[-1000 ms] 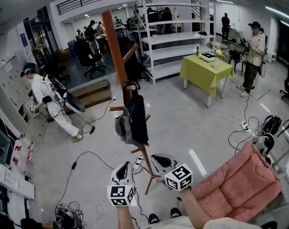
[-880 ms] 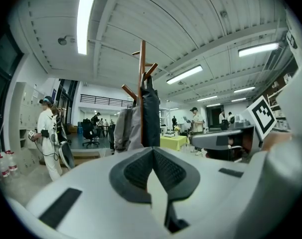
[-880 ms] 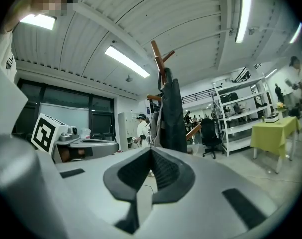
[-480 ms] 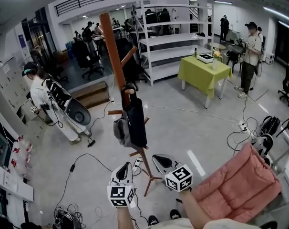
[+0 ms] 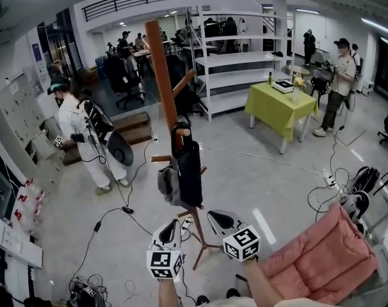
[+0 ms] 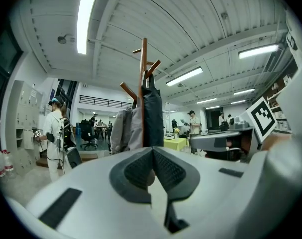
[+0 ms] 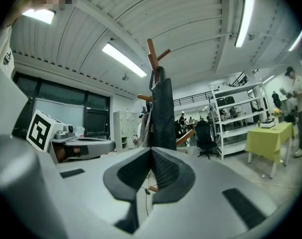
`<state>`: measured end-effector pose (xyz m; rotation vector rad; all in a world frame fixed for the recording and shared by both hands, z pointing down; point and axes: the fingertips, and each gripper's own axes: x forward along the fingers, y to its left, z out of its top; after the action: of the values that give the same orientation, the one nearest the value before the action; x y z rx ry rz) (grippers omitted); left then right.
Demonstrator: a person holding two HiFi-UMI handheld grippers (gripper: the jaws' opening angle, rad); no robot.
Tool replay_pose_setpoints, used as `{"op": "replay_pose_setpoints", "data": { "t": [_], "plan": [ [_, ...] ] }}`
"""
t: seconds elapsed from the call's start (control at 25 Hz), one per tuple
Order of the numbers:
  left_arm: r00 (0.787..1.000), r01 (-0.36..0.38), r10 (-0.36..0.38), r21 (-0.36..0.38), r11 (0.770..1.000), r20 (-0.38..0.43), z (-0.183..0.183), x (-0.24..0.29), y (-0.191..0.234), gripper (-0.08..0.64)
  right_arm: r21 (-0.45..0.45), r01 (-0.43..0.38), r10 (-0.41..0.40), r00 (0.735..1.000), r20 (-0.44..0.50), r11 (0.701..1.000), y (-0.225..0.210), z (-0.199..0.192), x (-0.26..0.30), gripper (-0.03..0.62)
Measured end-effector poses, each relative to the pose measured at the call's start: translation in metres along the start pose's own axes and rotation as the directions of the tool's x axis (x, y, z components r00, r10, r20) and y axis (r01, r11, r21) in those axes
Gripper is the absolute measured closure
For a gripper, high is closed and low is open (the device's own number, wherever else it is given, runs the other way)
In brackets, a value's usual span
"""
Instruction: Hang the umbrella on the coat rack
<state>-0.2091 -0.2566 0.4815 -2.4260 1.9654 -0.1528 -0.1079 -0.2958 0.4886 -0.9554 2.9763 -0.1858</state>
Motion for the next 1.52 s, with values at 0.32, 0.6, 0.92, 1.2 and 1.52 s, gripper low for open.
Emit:
{"op": "replay_pose_setpoints", "data": {
  "t": [0.32,0.6,0.92,1.2,1.52],
  "plan": [
    [1.0,-0.002,0.001,0.027,1.0,0.029,0.017,0.019,0.013,0.554,-0.033,0.009,-0.008,1.0,0.023,0.999,-0.011,0.018,0.018,0.588],
    [0.999,-0.009,0.008,0.024,1.0,0.031,0.018,0.025,0.02,0.554,-0.034,0.008,-0.007,1.0,0.016,0.999,-0.014,0.017,0.025,0.588],
    [0.999,-0.026,0.025,0.011,1.0,0.036,0.017,0.026,0.024,0.554,-0.029,0.001,-0.001,1.0,0.019,1.0,-0.017,0.019,0.029,0.588],
    [0.999,-0.033,0.033,0.009,0.999,0.024,0.01,0.026,0.022,0.553,-0.042,0.024,-0.023,1.0,0.018,0.999,-0.023,0.013,0.026,0.588],
    [0.999,-0.04,0.04,0.01,0.999,0.022,0.01,0.022,0.021,0.553,-0.037,0.038,-0.037,0.999,0.024,0.999,-0.024,0.015,0.02,0.589]
  ]
}}
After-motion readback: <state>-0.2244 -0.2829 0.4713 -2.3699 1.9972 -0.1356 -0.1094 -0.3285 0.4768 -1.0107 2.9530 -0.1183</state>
